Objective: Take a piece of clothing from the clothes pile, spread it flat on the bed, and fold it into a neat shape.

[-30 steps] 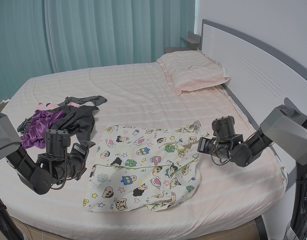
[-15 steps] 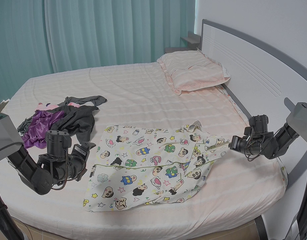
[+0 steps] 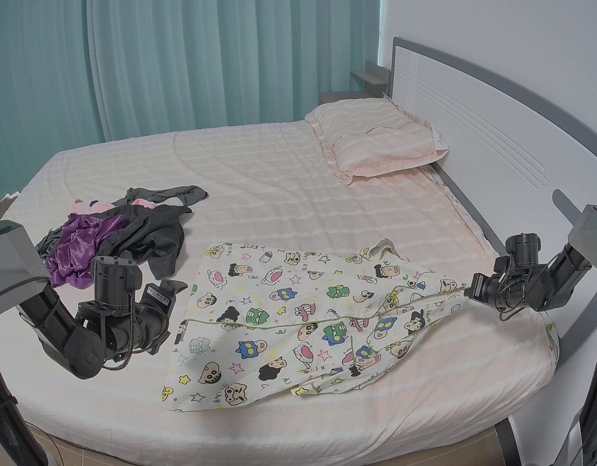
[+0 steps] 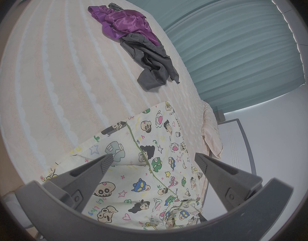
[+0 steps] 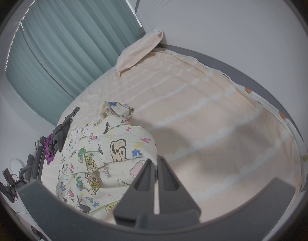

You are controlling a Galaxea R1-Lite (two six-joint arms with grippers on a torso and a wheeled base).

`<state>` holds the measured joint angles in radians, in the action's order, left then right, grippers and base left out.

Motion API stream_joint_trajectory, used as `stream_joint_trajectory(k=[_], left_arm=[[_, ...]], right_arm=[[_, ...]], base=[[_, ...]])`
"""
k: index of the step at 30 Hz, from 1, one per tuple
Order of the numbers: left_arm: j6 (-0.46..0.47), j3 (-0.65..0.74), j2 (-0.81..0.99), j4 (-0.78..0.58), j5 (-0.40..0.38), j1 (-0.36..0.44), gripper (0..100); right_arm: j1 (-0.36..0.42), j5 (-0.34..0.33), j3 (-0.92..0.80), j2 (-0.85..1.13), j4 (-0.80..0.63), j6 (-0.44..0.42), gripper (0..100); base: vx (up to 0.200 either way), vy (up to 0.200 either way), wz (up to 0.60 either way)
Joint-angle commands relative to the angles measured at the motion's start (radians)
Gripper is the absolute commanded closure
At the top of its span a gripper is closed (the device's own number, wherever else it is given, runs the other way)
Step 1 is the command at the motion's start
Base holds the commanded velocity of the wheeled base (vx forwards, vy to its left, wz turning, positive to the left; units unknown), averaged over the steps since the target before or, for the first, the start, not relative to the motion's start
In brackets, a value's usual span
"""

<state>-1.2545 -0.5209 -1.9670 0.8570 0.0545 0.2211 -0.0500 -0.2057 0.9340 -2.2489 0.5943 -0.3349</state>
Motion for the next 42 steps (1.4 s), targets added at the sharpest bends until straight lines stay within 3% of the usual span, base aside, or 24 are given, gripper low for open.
stream_joint_trajectory(k=[1, 3, 4, 11, 17, 19, 24, 28, 31, 38, 42], left_arm=[[0.000, 0.001, -0.012, 0.000, 0.001, 0.000, 0], [0.000, 0.001, -0.013, 0.000, 0.001, 0.000, 0], [0.000, 0.001, -0.015, 0.000, 0.001, 0.000, 0], [0.000, 0.001, -0.016, 0.000, 0.001, -0.002, 0], [0.000, 0.001, -0.016, 0.000, -0.002, -0.002, 0], [0.000, 0.002, -0.016, 0.000, -0.005, -0.002, 0], [0.000, 0.009, -0.016, 0.000, -0.007, 0.001, 0], [0.000, 0.016, -0.016, 0.002, -0.007, 0.007, 0], [0.000, 0.018, -0.016, 0.002, -0.007, 0.007, 0], [0.000, 0.018, -0.016, 0.002, -0.007, 0.007, 0], [0.000, 0.018, -0.016, 0.002, -0.008, 0.007, 0]], right_arm=[[-0.010, -0.001, -0.021, -0.023, 0.001, 0.004, 100], [-0.011, -0.001, -0.021, -0.029, 0.002, 0.005, 100], [-0.016, -0.001, -0.020, -0.031, 0.004, 0.005, 0], [-0.044, -0.004, -0.038, -0.023, 0.068, 0.004, 0], [-0.037, -0.029, -0.159, 0.066, 0.174, -0.015, 0], [0.004, -0.058, -0.254, 0.109, 0.205, -0.024, 0], [0.121, -0.058, -0.389, 0.129, 0.286, -0.105, 0], [0.206, -0.058, -0.448, 0.114, 0.440, -0.108, 0], [0.237, -0.057, -0.446, 0.101, 0.455, -0.107, 0], [0.282, -0.058, -0.448, -0.021, 0.478, 0.045, 0], [0.282, -0.070, -0.457, -0.041, 0.506, 0.082, 0]], base=[[0.000, 0.000, 0.00], [0.000, 0.000, 0.00], [0.000, 0.000, 0.00], [0.000, 0.000, 0.00], [0.000, 0.000, 0.00], [0.000, 0.000, 0.00], [0.000, 0.000, 0.00], [0.000, 0.000, 0.00], [0.000, 0.000, 0.00], [0.000, 0.000, 0.00], [0.000, 0.000, 0.00]])
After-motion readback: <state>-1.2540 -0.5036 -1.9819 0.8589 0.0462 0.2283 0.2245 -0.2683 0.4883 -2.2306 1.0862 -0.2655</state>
